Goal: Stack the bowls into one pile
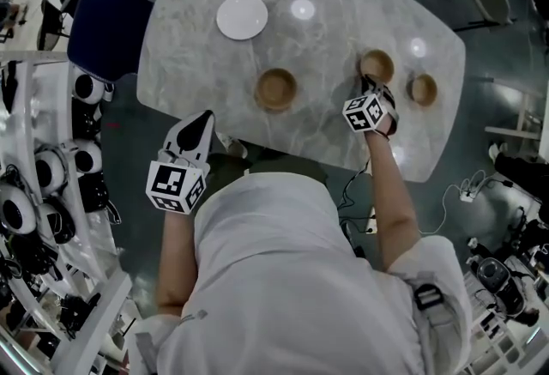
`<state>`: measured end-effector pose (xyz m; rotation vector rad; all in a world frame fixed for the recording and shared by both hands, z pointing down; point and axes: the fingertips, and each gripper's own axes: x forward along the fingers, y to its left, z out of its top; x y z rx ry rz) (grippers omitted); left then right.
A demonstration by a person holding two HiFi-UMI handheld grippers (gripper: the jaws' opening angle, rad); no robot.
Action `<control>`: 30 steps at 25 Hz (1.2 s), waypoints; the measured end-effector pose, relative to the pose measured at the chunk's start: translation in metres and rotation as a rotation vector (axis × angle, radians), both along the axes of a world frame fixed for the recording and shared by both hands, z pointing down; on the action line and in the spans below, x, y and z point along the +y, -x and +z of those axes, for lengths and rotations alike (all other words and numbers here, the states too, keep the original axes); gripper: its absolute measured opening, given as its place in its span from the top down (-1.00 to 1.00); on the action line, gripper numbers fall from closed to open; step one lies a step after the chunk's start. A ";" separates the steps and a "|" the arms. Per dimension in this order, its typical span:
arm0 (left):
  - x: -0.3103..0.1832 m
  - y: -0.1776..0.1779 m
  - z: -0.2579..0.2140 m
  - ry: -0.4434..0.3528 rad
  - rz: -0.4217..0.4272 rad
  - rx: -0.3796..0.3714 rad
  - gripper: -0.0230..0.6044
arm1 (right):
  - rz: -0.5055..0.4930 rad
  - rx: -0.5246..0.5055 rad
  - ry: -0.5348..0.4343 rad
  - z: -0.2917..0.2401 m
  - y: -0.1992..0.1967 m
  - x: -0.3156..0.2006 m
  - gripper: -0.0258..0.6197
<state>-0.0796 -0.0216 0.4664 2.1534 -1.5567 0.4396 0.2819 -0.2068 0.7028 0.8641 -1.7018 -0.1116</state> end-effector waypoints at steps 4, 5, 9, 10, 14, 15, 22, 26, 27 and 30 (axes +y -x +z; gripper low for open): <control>0.002 0.007 0.000 -0.003 0.005 0.005 0.92 | 0.004 0.020 -0.012 -0.004 0.001 0.000 0.82; 0.002 0.008 0.001 -0.004 0.006 0.007 0.92 | 0.004 0.022 -0.017 -0.006 0.003 0.001 0.81; 0.004 0.016 -0.001 -0.012 0.018 0.016 0.92 | 0.004 0.020 -0.031 -0.015 0.012 0.008 0.82; 0.004 0.018 -0.002 -0.014 0.021 0.019 0.92 | 0.002 0.019 -0.033 -0.018 0.016 0.010 0.82; 0.003 0.028 -0.005 -0.029 0.033 0.037 0.92 | -0.016 -0.001 -0.041 -0.031 0.037 0.020 0.82; 0.002 0.031 -0.005 -0.032 0.037 0.040 0.92 | -0.022 -0.015 -0.040 -0.034 0.045 0.023 0.82; 0.002 0.049 -0.004 -0.048 0.081 0.064 0.92 | -0.103 -0.098 -0.045 -0.062 0.104 0.046 0.82; 0.003 0.059 -0.003 -0.053 0.113 0.079 0.92 | -0.136 -0.144 -0.038 -0.077 0.138 0.063 0.83; 0.003 0.061 -0.003 -0.054 0.121 0.083 0.92 | -0.144 -0.152 -0.037 -0.081 0.146 0.067 0.82; 0.005 0.070 -0.004 -0.057 0.142 0.094 0.92 | -0.158 -0.178 -0.032 -0.091 0.171 0.080 0.82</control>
